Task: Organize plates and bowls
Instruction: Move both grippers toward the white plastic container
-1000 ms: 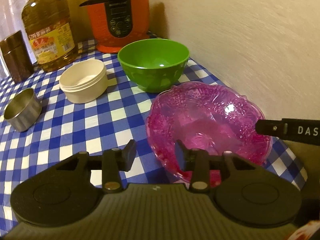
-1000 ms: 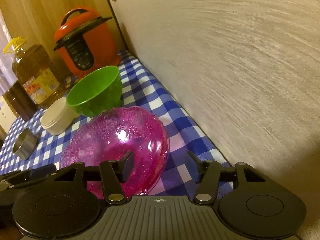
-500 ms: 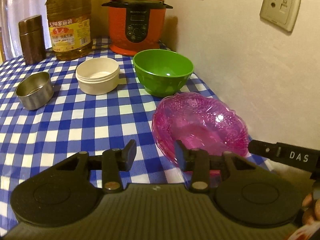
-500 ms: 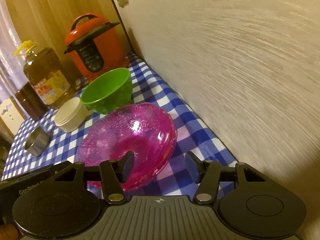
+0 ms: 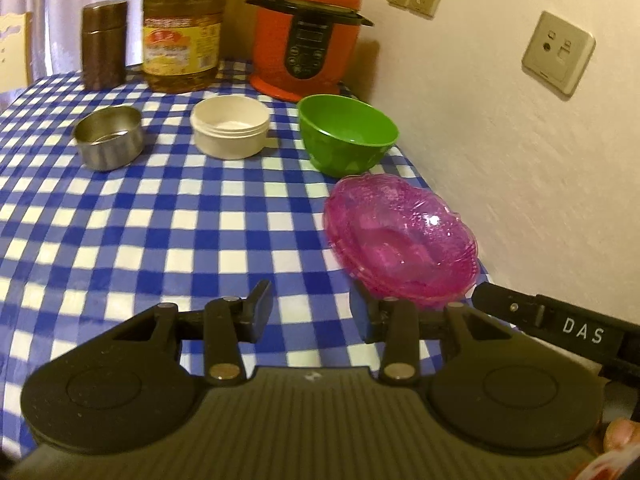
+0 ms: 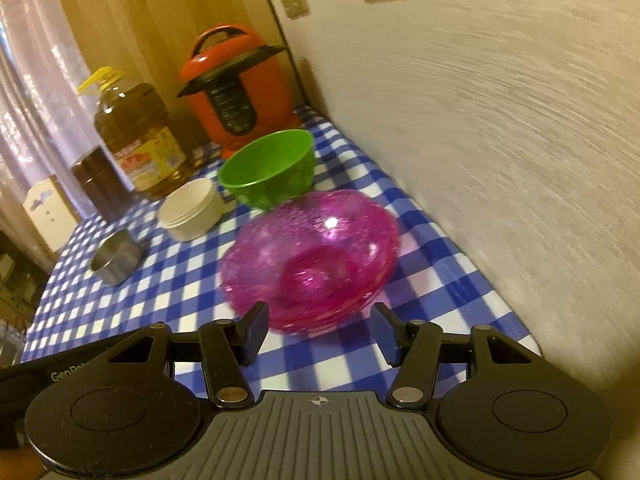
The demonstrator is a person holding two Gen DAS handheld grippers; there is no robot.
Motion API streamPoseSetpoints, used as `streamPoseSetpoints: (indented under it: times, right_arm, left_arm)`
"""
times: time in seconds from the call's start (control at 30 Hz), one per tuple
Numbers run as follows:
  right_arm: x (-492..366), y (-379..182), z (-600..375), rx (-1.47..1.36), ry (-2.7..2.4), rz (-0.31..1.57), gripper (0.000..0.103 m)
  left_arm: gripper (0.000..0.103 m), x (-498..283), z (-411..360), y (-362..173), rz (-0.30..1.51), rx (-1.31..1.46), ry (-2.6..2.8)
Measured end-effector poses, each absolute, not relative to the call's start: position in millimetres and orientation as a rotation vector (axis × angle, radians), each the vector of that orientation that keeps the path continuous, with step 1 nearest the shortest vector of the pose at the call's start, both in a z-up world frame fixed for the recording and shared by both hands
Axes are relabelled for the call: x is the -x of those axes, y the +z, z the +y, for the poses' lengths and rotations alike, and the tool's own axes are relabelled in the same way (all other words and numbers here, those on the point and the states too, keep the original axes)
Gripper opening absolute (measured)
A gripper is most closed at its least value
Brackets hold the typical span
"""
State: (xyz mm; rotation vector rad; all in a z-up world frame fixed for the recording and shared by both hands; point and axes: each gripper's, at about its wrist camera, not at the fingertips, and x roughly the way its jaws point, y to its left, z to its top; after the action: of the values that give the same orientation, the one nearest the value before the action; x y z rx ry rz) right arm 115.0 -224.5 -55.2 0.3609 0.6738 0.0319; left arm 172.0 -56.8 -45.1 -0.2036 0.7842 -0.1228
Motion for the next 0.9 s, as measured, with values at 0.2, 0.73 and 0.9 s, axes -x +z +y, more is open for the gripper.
streamPoseSetpoints:
  times: [0.2, 0.73, 0.9]
  right_arm:
    - [-107.5, -48.7, -201.0, -0.342, 0.082, 0.671, 0.056]
    - [-109.0, -42.1, -154.6, -0.298, 0.181, 0.675, 0.056]
    - [-117.0, -42.2, -146.9, -0.292, 0.197, 0.678, 0.056]
  left_arm:
    - [0.038, -152.4, -32.6, -41.0, 0.779, 0.241, -0.08]
    - [0.038, -142.9, 23.2, -28.5, 0.745, 0.319, 0.016]
    - [0.038, -147.2, 31.4, -28.5, 0.743, 0.318, 0.026]
